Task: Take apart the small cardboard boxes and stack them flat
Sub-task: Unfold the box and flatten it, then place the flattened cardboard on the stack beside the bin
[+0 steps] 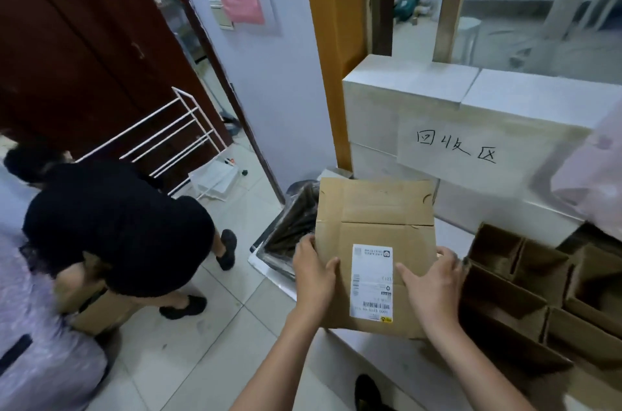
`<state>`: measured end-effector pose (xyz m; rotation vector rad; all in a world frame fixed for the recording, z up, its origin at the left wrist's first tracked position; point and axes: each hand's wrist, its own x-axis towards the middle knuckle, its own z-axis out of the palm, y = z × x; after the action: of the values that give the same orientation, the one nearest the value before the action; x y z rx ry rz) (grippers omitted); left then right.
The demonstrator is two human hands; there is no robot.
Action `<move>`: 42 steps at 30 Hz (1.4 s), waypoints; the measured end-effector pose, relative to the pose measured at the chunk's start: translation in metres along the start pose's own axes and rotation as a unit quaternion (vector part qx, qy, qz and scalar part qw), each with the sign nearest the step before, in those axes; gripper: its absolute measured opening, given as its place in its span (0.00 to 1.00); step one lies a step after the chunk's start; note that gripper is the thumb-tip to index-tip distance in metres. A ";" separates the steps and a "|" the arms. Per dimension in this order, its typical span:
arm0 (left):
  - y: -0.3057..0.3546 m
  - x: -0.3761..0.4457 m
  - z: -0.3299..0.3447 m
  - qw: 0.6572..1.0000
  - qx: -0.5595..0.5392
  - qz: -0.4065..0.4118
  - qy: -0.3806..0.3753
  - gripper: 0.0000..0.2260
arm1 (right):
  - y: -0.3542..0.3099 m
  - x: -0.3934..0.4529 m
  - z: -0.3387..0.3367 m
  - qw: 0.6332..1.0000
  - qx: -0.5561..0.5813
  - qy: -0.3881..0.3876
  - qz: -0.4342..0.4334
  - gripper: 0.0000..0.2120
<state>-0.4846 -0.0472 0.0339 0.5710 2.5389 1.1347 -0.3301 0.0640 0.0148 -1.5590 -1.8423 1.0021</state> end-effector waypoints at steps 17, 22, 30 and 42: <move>0.009 0.123 0.063 0.985 0.035 0.026 -0.164 0.26 | -0.022 0.062 0.041 0.984 -0.079 0.101 0.123 0.35; 0.006 0.146 0.081 0.962 0.051 0.058 -0.261 0.24 | -0.030 0.061 0.047 0.964 -0.141 0.151 0.166 0.31; -0.001 0.160 0.123 0.901 0.077 0.069 -0.421 0.16 | -0.048 0.062 0.048 0.933 -0.230 0.207 0.183 0.29; -0.004 0.161 0.173 0.851 0.158 -0.002 -0.500 0.14 | -0.044 0.106 0.057 0.939 -0.202 0.131 0.247 0.24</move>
<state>-0.5529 0.1368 -0.0975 0.9259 1.7593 0.2299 -0.4219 0.1533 0.0096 -2.3575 -1.5643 0.5774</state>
